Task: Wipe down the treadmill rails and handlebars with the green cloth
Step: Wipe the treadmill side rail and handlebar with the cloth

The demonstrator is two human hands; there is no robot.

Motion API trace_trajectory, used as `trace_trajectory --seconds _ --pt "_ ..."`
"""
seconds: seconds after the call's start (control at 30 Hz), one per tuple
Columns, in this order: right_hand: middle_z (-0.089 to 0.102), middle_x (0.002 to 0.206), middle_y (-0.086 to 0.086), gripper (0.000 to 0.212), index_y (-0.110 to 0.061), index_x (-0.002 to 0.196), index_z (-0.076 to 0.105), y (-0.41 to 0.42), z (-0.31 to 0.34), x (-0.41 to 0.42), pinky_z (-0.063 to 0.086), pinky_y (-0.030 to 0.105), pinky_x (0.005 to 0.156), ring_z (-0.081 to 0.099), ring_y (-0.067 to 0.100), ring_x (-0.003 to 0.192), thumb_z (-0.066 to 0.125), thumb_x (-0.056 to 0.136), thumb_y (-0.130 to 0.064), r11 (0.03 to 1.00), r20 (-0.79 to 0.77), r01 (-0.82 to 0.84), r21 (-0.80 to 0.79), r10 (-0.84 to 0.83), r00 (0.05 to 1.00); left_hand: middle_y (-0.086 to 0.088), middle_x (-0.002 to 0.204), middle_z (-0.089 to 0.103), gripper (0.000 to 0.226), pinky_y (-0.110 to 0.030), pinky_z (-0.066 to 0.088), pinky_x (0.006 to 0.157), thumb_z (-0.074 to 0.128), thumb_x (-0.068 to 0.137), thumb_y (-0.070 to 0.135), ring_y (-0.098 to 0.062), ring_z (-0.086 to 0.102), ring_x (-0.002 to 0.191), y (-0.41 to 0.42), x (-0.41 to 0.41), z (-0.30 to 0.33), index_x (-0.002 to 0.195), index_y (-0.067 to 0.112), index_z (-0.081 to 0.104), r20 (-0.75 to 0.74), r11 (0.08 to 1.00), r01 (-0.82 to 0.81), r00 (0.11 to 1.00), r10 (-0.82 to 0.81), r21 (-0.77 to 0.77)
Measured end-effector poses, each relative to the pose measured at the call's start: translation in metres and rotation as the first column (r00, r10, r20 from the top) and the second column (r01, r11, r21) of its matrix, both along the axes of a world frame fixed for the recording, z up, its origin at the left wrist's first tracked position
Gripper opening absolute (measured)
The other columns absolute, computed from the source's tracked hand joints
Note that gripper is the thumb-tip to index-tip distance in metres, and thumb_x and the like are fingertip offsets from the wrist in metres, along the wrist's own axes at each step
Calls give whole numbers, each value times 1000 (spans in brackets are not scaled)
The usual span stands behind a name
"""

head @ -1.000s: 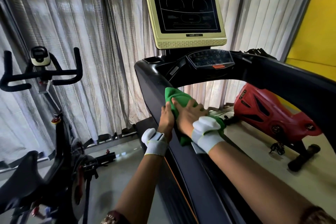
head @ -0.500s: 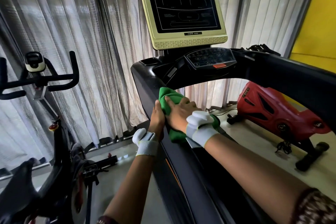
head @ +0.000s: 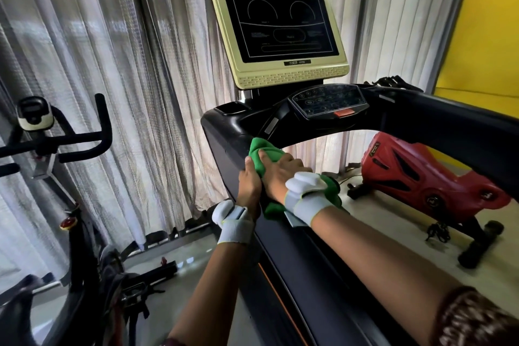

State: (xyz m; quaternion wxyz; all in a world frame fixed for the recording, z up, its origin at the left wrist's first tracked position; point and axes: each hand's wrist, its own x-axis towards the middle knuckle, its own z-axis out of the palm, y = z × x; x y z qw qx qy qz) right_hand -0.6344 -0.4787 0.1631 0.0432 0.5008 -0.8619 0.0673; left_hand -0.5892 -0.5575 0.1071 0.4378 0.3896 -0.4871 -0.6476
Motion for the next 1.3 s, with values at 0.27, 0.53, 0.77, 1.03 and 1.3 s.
trace_trajectory --seconds 0.27,0.53,0.77,1.03,1.3 --pt "32 138 22 67 -46 146 6 -5 -7 5 34 56 94 40 43 117 43 91 -48 999 -34 29 32 -28 999 -15 142 46 117 -47 38 111 31 52 84 -31 48 130 -40 -8 -19 138 6 43 16 1000 -5 1000 5 -8" --pt "32 137 19 67 -51 144 3 -12 -10 1 34 52 93 40 41 116 41 90 -53 999 -62 48 20 -47 997 -9 153 36 116 -45 29 116 31 52 89 -23 35 142 -68 -20 -31 141 15 42 7 998 53 999 -53 19" --pt "36 137 18 66 -50 144 7 -59 6 -1 34 52 91 40 41 118 32 85 -64 996 74 86 32 -88 993 -9 156 30 118 -43 22 120 34 55 88 -20 25 147 -76 -9 -19 146 13 34 -47 996 90 995 -90 -4" --pt "31 138 23 70 -47 146 4 -50 -3 9 33 54 95 39 41 118 47 90 -46 998 -175 52 42 -44 984 -7 155 31 116 -47 32 114 31 51 88 -25 37 140 -84 -12 -9 143 18 38 -84 993 111 991 -107 48" --pt "27 140 23 77 -50 144 0 -69 -4 7 33 54 97 37 42 119 52 88 -45 998 -167 21 54 -12 986 -9 156 29 116 -47 31 115 29 54 82 -27 36 140 -89 -9 -3 147 14 30 -82 999 51 995 -51 -6"
